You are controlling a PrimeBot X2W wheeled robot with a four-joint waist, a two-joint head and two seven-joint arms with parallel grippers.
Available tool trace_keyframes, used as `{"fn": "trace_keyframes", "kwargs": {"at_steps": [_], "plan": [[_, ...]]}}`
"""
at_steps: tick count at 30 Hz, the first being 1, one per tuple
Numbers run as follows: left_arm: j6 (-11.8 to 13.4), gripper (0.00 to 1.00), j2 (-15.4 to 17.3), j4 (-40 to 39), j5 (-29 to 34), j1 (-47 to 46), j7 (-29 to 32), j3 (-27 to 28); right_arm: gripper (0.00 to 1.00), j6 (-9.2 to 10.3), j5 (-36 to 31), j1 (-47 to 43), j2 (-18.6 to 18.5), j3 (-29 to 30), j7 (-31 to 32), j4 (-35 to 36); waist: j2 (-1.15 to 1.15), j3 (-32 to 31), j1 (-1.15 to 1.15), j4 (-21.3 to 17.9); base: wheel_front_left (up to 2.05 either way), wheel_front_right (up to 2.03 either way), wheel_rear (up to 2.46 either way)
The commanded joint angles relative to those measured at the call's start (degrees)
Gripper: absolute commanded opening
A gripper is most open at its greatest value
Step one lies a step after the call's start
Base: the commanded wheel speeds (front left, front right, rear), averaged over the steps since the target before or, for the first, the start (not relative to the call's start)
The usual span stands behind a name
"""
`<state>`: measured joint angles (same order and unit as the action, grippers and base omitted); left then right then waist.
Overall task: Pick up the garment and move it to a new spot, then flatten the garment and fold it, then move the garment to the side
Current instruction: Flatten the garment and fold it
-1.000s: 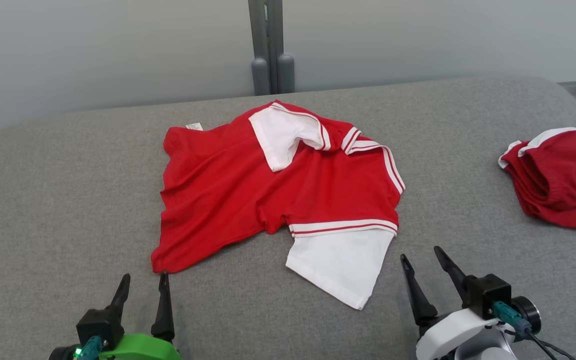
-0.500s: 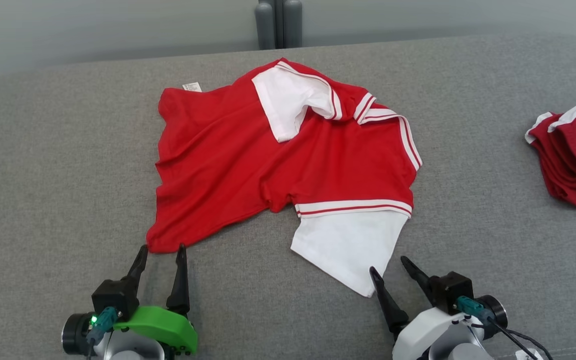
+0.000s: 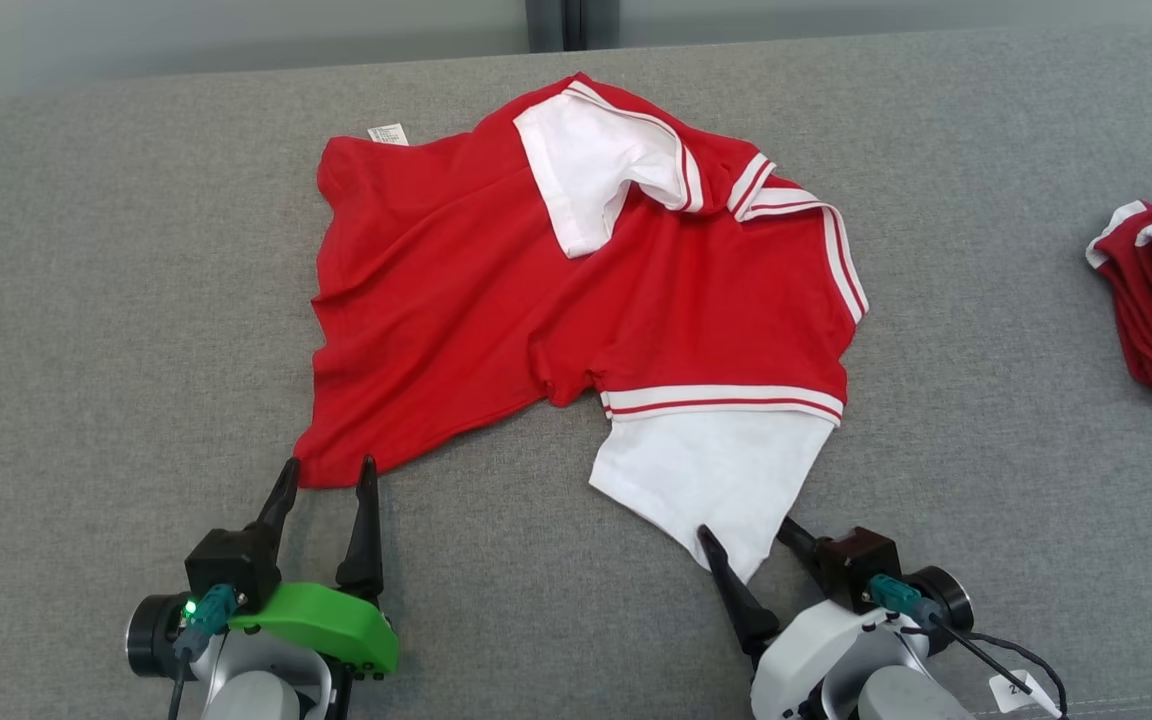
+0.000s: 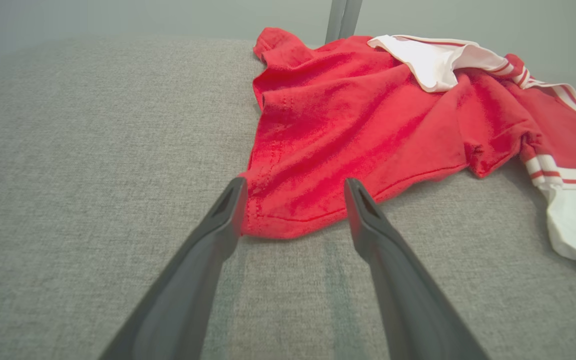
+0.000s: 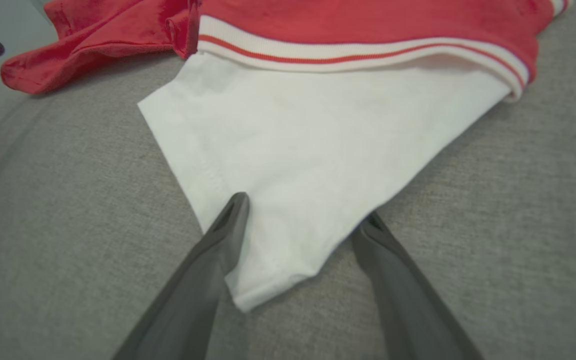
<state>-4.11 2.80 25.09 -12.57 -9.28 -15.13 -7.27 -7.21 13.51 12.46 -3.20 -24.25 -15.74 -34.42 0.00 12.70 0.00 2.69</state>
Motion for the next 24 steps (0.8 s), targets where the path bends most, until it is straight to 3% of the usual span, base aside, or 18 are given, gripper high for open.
{"fn": "trace_keyframes", "kwargs": {"at_steps": [1,5,6,7,8,9,19,24], "plan": [[0.0,1.0,0.2,0.1,-0.4,-1.2,0.0,0.2,1.0,-0.48,0.4,-0.9,0.5,-1.8,1.1,-1.8,0.0,0.1,0.0,0.0,0.0,0.0,0.0],[-0.3,1.0,0.2,0.7,-1.0,-2.2,0.0,0.4,1.0,-0.48,1.2,-0.7,0.5,-2.6,1.2,-2.4,0.0,0.4,0.0,-0.4,0.0,0.0,0.0],[-0.5,1.0,0.2,1.2,-1.5,-2.4,0.0,0.4,0.5,-0.48,1.1,-0.6,0.4,-2.7,1.2,-2.7,0.0,0.5,0.0,-0.6,0.0,0.0,0.0],[-0.6,1.0,0.2,1.5,-1.7,-2.8,0.0,0.5,0.33,-0.48,1.1,-0.5,0.3,-2.8,1.2,-2.8,0.0,0.6,0.0,-0.7,0.0,0.0,0.0],[-0.7,1.0,0.2,2.1,-2.2,-3.1,0.0,0.7,0.07,-0.48,1.2,-0.4,0.1,-2.9,1.2,-2.8,0.0,0.6,0.0,-1.0,0.0,0.0,0.0],[-0.8,1.0,0.2,2.6,-2.5,-3.4,0.0,0.9,0.0,-0.47,1.3,-0.3,-0.2,-2.9,1.2,-2.7,0.0,0.8,0.0,-1.2,0.0,0.0,0.0],[1.6,1.0,0.2,7.6,-4.6,-5.5,0.0,4.7,0.0,-0.15,2.3,-0.6,-2.6,-2.9,1.1,-1.0,0.0,1.7,0.0,-3.6,0.0,0.0,0.0],[0.6,1.0,0.2,8.3,-5.6,-4.6,0.0,4.3,0.0,-0.11,2.4,-1.1,-3.4,-1.8,1.1,-0.5,0.0,1.6,0.0,-4.1,0.0,0.0,0.0]]}}
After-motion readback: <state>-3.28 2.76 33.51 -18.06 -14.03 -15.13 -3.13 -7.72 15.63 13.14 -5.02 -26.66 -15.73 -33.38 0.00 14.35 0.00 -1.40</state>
